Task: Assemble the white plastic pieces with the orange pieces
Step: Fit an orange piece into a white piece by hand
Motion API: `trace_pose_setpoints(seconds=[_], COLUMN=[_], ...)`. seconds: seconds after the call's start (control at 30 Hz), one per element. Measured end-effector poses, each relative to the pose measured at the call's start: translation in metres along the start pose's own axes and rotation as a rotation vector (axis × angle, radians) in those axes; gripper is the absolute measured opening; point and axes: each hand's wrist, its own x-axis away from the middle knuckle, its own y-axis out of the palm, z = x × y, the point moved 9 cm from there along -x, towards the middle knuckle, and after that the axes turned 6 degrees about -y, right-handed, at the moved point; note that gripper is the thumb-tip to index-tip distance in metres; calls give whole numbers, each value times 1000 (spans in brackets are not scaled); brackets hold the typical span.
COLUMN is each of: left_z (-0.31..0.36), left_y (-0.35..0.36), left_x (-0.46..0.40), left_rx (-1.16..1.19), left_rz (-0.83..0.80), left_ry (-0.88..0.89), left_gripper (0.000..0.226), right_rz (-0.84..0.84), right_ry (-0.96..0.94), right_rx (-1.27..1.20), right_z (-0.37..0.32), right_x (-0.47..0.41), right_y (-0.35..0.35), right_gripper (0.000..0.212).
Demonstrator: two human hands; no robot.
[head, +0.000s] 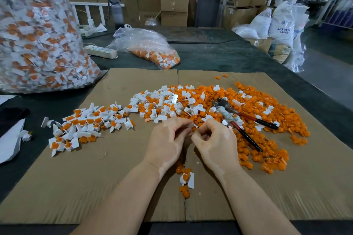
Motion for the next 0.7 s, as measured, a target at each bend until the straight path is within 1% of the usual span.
trace_pose_setpoints(seconds=[0.13, 0.27, 0.33, 0.37, 0.4, 0.5, 0.53, 0.6, 0.63, 0.7], left_z=[8, 17, 18, 15, 8, -20, -25, -29, -30, -32], left_y=[-5, 0, 0, 0, -1, 3, 4, 4, 3, 3], left_x=[3, 7, 7, 6, 4, -3, -3, -3, -3, -3], left_rx=[-35, -147, -153, -119, -59, 178, 227, 297, 328, 385], left_rz=[51, 14, 4, -2, -13, -88, -98, -100, -97, -97], left_ry=[74, 169, 172, 139, 64, -225, -270, -307, -314, -325], left_gripper=[18, 19, 18, 17, 16, 13, 12, 13, 15, 20], right_rz=[4, -7, -14, -17, -19, -23, -22, -10, -4, -9], right_ry=[35, 47, 61, 64, 60, 53, 53, 44, 30, -18], right_rx=[-48, -43, -53, -68, -89, -158, -179, -222, -229, -206], right_z=[3, 4, 7, 8, 7, 5, 5, 5, 4, -1], right_x=[1, 2, 2, 2, 2, 0, -1, -2, -3, -3], right_y=[-1, 1, 2, 3, 3, 5, 5, 5, 4, 2], right_gripper=[11, 12, 11, 11, 11, 6, 5, 4, 6, 15])
